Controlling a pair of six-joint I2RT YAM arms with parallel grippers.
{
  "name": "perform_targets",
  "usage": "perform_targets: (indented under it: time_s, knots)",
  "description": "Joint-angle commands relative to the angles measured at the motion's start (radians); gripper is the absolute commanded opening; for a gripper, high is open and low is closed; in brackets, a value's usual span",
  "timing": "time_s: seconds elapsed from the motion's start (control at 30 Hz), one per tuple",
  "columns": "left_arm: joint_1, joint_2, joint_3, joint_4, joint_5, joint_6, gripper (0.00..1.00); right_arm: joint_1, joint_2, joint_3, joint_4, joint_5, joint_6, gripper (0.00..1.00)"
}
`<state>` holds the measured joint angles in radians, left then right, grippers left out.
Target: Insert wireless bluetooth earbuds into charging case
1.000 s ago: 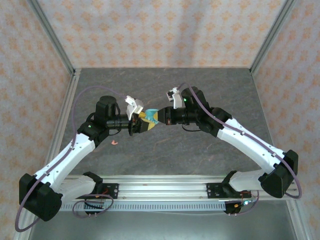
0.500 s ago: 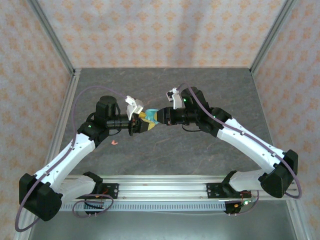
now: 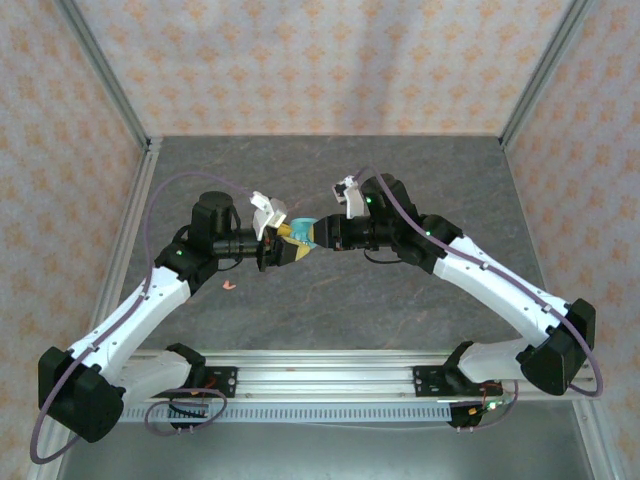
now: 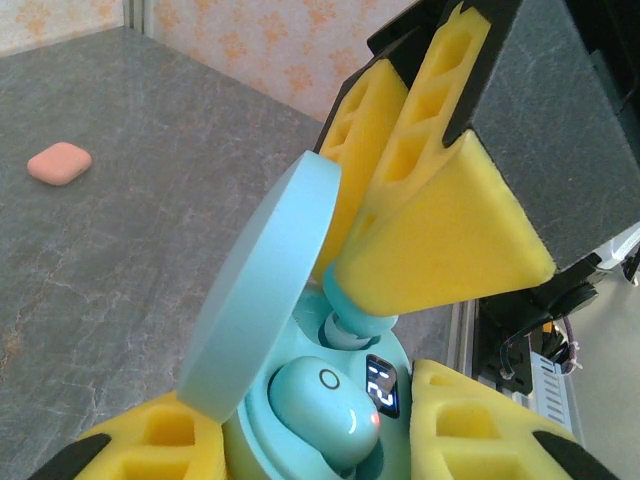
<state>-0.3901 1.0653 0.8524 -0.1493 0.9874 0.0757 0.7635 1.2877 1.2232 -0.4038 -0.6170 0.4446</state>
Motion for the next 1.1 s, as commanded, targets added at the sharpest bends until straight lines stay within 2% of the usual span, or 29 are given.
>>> perform_targets:
  time_s: [0.0,0.63,1.07]
  knots:
    - [0.005,-0.01,0.046,0.011,0.016,-0.002,0.05,0.005,0.004,0.028,-0.02,0.027,-0.016,0.26]
    - [0.005,-0.013,0.049,0.009,0.015,0.0,0.05,0.005,-0.018,0.036,-0.02,0.028,-0.01,0.28]
    - [0.005,-0.009,0.068,0.011,0.019,-0.006,0.05,-0.009,-0.159,0.06,-0.08,0.129,-0.032,0.3]
